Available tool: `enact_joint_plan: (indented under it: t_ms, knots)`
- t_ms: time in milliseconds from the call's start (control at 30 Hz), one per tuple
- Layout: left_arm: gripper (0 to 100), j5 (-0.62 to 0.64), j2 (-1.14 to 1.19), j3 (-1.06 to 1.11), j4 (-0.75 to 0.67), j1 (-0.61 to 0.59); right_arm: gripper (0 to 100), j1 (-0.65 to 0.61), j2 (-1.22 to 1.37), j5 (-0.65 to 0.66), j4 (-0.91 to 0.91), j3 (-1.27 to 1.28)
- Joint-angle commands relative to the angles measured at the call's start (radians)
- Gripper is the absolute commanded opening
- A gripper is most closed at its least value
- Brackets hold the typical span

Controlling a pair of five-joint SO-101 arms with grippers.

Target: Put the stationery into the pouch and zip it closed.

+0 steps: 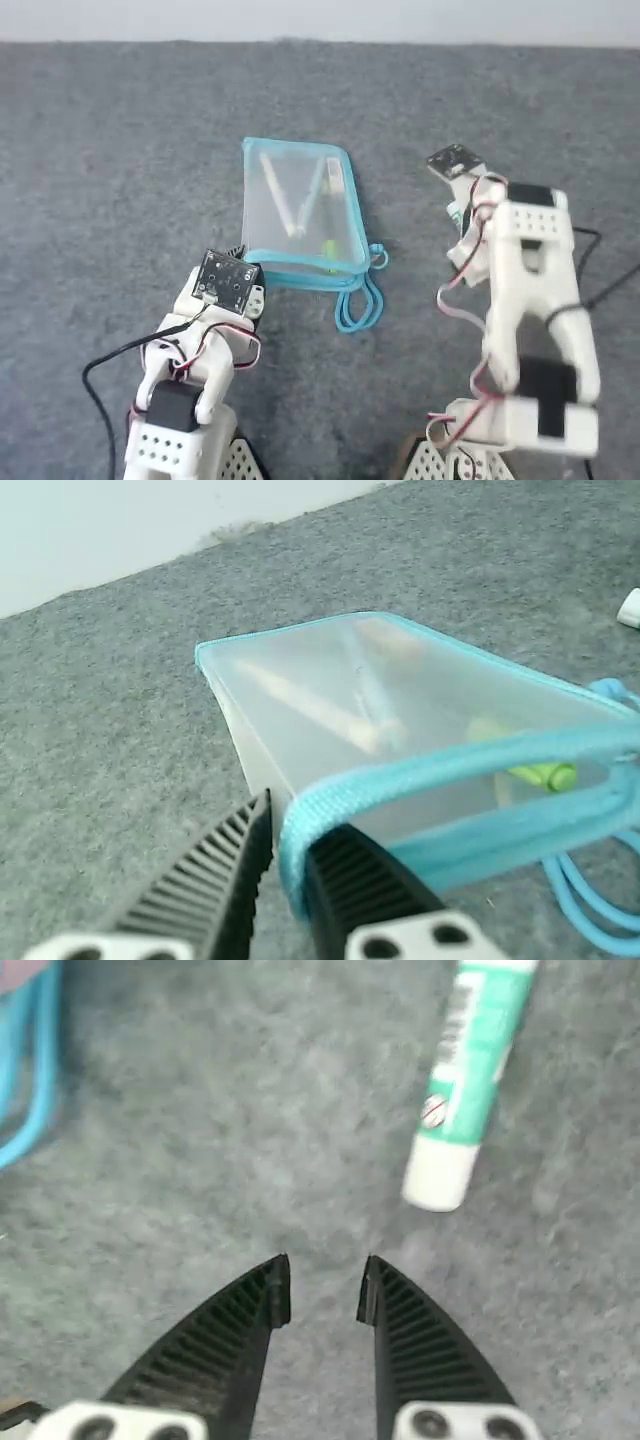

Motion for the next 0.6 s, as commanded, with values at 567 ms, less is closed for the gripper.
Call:
enact_joint_plan:
  t_ms: [567]
  knots:
    - [1, 0.008, -0.025, -0.007, -0.041, 0.0, 17.5, 0.076, 0.401, 0.009, -0.194, -0.262]
